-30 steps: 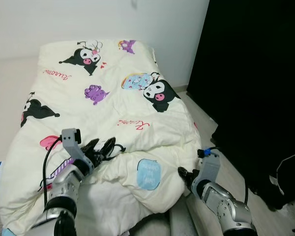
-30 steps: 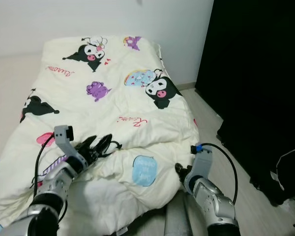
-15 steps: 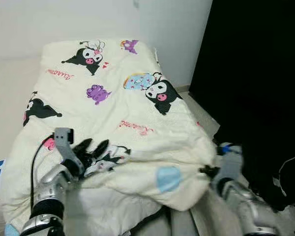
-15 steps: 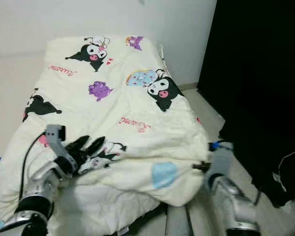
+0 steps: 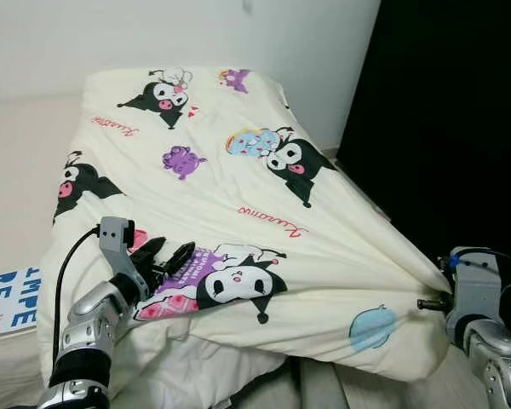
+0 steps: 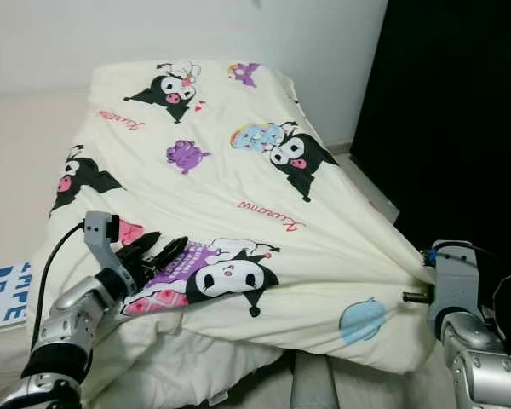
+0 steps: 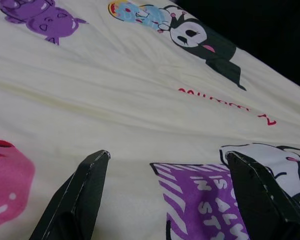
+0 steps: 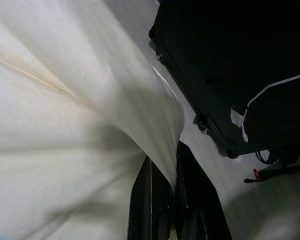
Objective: Clean up the room
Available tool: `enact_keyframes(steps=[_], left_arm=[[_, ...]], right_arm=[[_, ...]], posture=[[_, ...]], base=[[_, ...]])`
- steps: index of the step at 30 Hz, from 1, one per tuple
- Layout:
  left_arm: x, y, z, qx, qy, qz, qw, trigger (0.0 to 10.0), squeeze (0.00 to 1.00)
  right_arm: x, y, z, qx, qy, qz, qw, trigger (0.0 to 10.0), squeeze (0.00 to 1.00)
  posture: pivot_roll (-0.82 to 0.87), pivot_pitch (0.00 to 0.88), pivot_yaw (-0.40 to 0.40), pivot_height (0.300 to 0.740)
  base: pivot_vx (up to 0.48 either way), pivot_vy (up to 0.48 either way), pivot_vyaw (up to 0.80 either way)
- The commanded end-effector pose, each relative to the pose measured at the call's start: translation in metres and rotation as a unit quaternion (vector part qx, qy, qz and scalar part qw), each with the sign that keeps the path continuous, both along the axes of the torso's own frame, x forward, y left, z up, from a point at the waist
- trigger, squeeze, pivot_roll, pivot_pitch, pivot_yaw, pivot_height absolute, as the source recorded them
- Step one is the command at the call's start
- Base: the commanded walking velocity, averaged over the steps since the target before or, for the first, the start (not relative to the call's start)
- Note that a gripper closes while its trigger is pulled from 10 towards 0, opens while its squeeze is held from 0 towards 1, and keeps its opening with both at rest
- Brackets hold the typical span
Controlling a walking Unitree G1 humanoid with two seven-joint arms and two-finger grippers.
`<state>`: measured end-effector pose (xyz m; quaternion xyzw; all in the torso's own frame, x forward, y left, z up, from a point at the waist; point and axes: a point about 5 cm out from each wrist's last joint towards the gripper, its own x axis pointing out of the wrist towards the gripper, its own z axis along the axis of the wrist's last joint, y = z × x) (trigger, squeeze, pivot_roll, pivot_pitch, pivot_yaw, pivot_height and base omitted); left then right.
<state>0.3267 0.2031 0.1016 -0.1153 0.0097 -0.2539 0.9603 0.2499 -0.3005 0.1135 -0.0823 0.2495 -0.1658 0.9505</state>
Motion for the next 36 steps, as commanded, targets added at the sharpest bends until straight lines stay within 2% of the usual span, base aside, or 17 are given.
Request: enact_keyframes(steps=[1,2,6,7,8,9,21,24,25,27,28,29,30,31,32,33,36], left_arm=[[-0.005,0.0,-0.006,0.008,0.013,-0.002,1.0,10.0,0.0],[-0.006,0.0,-0.006,0.012,0.015,-0.003,1.0,10.0,0.0],[-0.007,0.0,-0.006,0.018,0.016,-0.005,1.0,10.0,0.0],[-0.009,-0.001,-0.008,0.027,0.018,-0.007,0.999,10.0,0.0],[-0.009,-0.001,-0.008,0.027,0.018,-0.007,0.999,10.0,0.0],[-0.011,-0.002,-0.01,0.035,0.02,-0.009,0.999,10.0,0.0],[-0.014,0.003,-0.004,0.068,0.014,-0.011,0.998,10.0,0.0],[-0.012,0.014,0.006,0.097,0.002,0.005,0.995,10.0,0.0],[-0.01,0.023,0.016,0.116,-0.009,0.029,0.993,10.0,0.0],[-0.009,0.029,0.022,0.128,-0.016,0.046,0.991,10.0,0.0],[-0.008,0.04,0.03,0.148,-0.017,0.08,0.986,10.0,0.0],[-0.008,0.04,0.03,0.148,-0.017,0.08,0.986,10.0,0.0],[-0.009,0.053,0.043,0.172,-0.025,0.119,0.978,10.0,0.0],[-0.009,0.053,0.043,0.172,-0.025,0.119,0.978,10.0,0.0],[-0.011,0.062,0.055,0.19,-0.035,0.146,0.97,10.0,0.0],[-0.015,0.068,0.068,0.181,-0.053,0.162,0.969,10.0,0.0],[-0.019,0.07,0.076,0.163,-0.069,0.164,0.971,10.0,0.0]], right_arm=[[-0.008,-0.009,-0.008,-0.029,0.034,-0.022,0.999,0.4,0.0],[-0.006,-0.006,-0.008,-0.041,0.036,-0.018,0.998,10.0,0.0],[-0.004,-0.004,-0.007,-0.047,0.036,-0.015,0.998,10.0,0.0],[0.0,-0.001,-0.005,-0.047,0.029,-0.002,0.998,10.0,0.8],[0.0,-0.001,-0.005,-0.047,0.029,-0.002,0.998,10.0,0.8],[0.001,0.002,-0.004,-0.039,0.022,0.004,0.999,10.0,1.0],[0.0,-0.01,0.011,-0.073,0.014,-0.027,0.997,10.0,1.0],[0.002,-0.013,0.02,-0.084,0.003,-0.032,0.996,10.0,1.0],[0.004,-0.014,0.025,-0.089,-0.009,-0.031,0.996,10.0,1.0],[0.006,-0.014,0.029,-0.092,-0.016,-0.03,0.995,10.0,1.0],[0.01,-0.012,0.032,-0.091,-0.03,-0.021,0.995,10.0,1.0],[0.01,-0.012,0.032,-0.091,-0.03,-0.021,0.995,10.0,1.0],[0.017,-0.005,0.036,-0.081,-0.054,-0.004,0.995,10.0,1.0],[0.017,-0.005,0.036,-0.081,-0.054,-0.004,0.995,10.0,1.0],[0.023,0.001,0.038,-0.07,-0.07,0.009,0.995,10.0,1.0],[0.032,0.011,0.04,-0.049,-0.091,0.028,0.994,10.0,0.0],[0.038,0.02,0.041,-0.034,-0.103,0.044,0.993,10.0,0.0]], posture=[[-0.22,0.17,-0.016,0.481],[-0.22,0.172,-0.017,0.481],[-0.22,0.172,-0.017,0.481],[-0.22,0.173,-0.018,0.481],[-0.22,0.173,-0.018,0.481],[-0.22,0.174,-0.019,0.481],[-0.21,0.175,-0.015,0.481],[-0.2,0.176,-0.018,0.481],[-0.2,0.177,-0.02,0.481],[-0.2,0.177,-0.021,0.481],[-0.19,0.178,-0.023,0.481],[-0.19,0.178,-0.023,0.481],[-0.17,0.181,-0.029,0.481],[-0.17,0.181,-0.029,0.481],[-0.16,0.18,-0.034,0.481],[-0.15,0.182,-0.04,0.481],[-0.14,0.182,-0.04,0.481]], base=[[0.0,0.0,0.0],[0.0,0.0,0.0],[0.0,0.0,0.0],[0.0,0.0,0.0],[0.0,0.0,0.0],[0.0,0.0,0.0],[0.0,0.0,0.0],[0.0,0.0,0.0],[0.0,0.0,0.0],[0.0,0.0,0.0],[0.0,0.0,0.0],[0.0,0.0,0.0],[0.0,0.0,0.0],[0.0,0.0,0.0],[0.0,0.0,0.0],[0.0,0.0,0.0],[0.0,0.0,0.0]])
